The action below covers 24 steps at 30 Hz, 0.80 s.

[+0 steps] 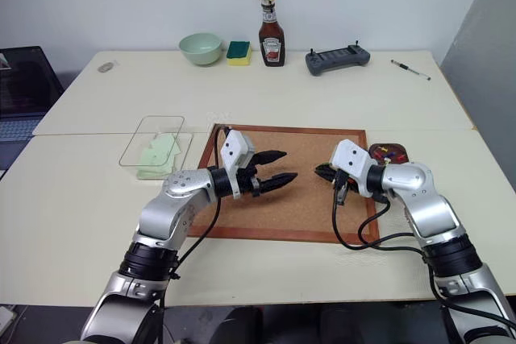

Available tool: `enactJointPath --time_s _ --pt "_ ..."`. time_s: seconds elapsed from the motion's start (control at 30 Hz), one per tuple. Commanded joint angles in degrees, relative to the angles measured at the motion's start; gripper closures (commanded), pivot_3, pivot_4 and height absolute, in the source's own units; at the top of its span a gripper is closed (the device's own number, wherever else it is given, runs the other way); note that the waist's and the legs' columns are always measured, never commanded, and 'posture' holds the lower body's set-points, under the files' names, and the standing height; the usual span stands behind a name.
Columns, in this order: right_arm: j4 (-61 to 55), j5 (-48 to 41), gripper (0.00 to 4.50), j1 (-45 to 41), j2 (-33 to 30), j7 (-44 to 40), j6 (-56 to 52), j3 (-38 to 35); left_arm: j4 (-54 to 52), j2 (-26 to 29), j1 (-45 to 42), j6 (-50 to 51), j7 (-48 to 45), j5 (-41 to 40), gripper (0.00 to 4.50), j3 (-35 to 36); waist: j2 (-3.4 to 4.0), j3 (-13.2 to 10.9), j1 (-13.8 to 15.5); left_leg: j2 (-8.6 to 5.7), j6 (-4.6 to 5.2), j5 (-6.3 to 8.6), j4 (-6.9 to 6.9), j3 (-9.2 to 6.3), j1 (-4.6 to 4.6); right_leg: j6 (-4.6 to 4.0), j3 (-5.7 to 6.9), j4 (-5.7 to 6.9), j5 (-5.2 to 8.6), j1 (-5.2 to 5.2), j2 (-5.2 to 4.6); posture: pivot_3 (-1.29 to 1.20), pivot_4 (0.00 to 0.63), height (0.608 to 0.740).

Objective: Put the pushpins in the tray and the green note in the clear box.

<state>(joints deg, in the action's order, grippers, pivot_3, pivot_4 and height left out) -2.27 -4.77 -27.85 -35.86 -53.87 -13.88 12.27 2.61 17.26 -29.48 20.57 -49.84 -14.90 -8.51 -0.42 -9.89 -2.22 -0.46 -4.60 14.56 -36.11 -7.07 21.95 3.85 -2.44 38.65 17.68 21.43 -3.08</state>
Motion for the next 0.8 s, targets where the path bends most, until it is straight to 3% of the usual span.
enactJointPath --time_s 0.03,0.1,0.8 --pt "-2.1 1.3 4.5 -0.7 -0.6 -0.7 2.7 0.3 -1.4 -1.0 -2.0 -2.2 1.3 0.7 0.25 -0.5 -0.05 0.0 0.0 0.0 0.0 0.0 0.0 -0.01 0.0 0.0 0.0 0.0 0.0 0.0 0.0 0.0 0.15 0.74" --pt "-2.5 1.5 4.5 -0.8 -0.5 -0.9 2.8 0.5 -1.4 -1.6 -2.1 -2.6 1.7 0.8 0.03 -0.8 -0.07 0.0 0.0 0.0 0.0 0.0 0.0 0.0 0.0 0.0 0.0 0.0 0.0 0.0 0.0 0.0 0.15 0.74" --pt "-4.7 1.6 4.5 -1.1 0.3 -1.4 2.3 1.5 4.6 -5.0 -5.7 -8.0 1.1 3.2 0.03 -4.0 -0.21 -0.1 0.3 -0.01 0.0 0.0 -0.02 0.0 0.0 0.0 0.0 -0.01 0.0 -0.01 0.0 0.0 0.15 0.74"
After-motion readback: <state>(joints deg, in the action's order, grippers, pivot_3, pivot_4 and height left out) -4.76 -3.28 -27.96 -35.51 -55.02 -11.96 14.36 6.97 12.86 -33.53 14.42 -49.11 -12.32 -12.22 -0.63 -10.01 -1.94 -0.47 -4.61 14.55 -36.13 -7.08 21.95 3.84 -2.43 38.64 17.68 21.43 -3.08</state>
